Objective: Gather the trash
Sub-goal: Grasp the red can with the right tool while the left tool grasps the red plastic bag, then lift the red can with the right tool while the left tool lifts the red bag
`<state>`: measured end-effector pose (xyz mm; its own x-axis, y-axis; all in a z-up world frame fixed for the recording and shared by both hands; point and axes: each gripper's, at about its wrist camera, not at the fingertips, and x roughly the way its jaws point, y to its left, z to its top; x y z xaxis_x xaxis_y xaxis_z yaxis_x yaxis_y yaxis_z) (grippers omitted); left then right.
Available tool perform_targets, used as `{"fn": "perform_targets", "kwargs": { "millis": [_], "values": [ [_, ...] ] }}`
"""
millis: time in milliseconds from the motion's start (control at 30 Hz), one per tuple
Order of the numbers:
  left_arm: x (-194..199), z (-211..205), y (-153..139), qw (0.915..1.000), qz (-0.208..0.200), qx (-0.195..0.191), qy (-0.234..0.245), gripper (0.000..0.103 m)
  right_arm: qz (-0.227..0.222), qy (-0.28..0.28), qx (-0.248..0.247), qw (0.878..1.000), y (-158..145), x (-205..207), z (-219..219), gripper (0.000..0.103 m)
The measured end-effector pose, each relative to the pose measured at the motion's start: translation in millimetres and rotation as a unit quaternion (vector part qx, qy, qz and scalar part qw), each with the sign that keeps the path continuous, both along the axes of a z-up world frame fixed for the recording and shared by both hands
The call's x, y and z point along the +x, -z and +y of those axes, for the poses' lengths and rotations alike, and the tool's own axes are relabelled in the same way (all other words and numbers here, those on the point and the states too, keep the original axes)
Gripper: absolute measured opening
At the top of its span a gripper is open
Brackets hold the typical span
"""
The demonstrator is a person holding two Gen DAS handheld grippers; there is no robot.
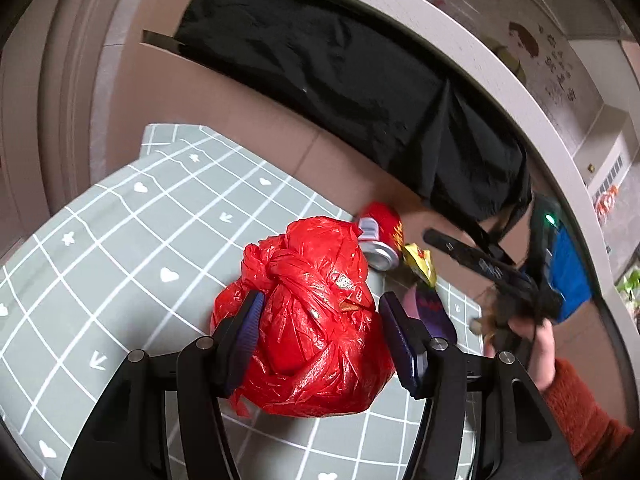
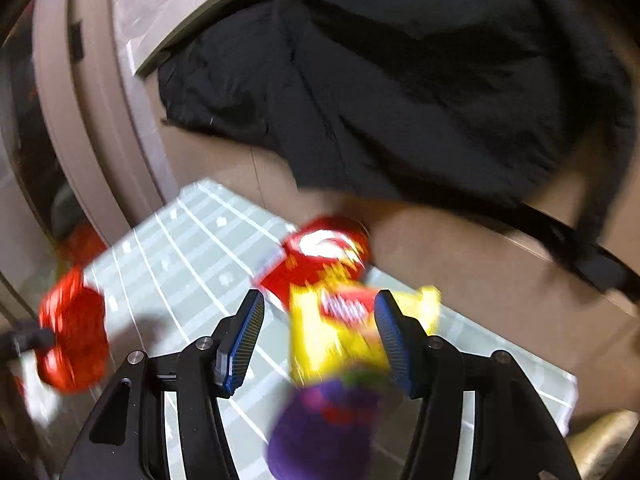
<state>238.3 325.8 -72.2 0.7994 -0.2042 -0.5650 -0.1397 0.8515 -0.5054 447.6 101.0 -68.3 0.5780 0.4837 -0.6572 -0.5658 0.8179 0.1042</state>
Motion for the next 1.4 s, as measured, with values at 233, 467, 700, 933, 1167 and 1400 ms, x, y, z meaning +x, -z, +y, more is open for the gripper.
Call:
{"fn": "perform_targets", "kwargs": {
  "millis": [233, 467, 700, 933, 1167, 1400],
  "values": [
    [-4.6, 24.7, 5.3, 0.9998, -0.001, -0.002, -0.017, 0.059, 0.044, 0.091, -0.030, 0.994, 28.8, 46.2, 52.3, 0.054],
    [-5.6, 49.4, 15.9, 0.9991, 0.004, -0.015, -0.040, 0.059, 0.021, 0.084, -0.037, 0.996, 37.7, 43.2, 61.3, 0.067],
    [-3.6, 50.9, 19.1, 0.9990, 0.002, -0.026, -0.037, 0.059, 0.044, 0.070, -0.041, 0.996, 48.4, 50.2, 66.5, 0.082],
    [-1.5, 46.6, 21.0, 0.9987, 0.004, -0.040, -0.032, 0.059, 0.109, 0.058, -0.093, 0.988, 66.1, 64.2, 72.8, 0.085],
    [-10.1, 37.2, 8.3, 0.9988, -0.005, -0.037, -0.032, 0.059, 0.039, 0.001, -0.020, 0.999, 22.9, 13.8, 49.1, 0.085],
    [-28.7, 7.9, -30.0, 0.9986, -0.045, 0.005, -0.029, 0.059, -0.031, -0.038, -0.005, 0.999, -35.7, -64.2, 8.9, 0.085]
  ]
}}
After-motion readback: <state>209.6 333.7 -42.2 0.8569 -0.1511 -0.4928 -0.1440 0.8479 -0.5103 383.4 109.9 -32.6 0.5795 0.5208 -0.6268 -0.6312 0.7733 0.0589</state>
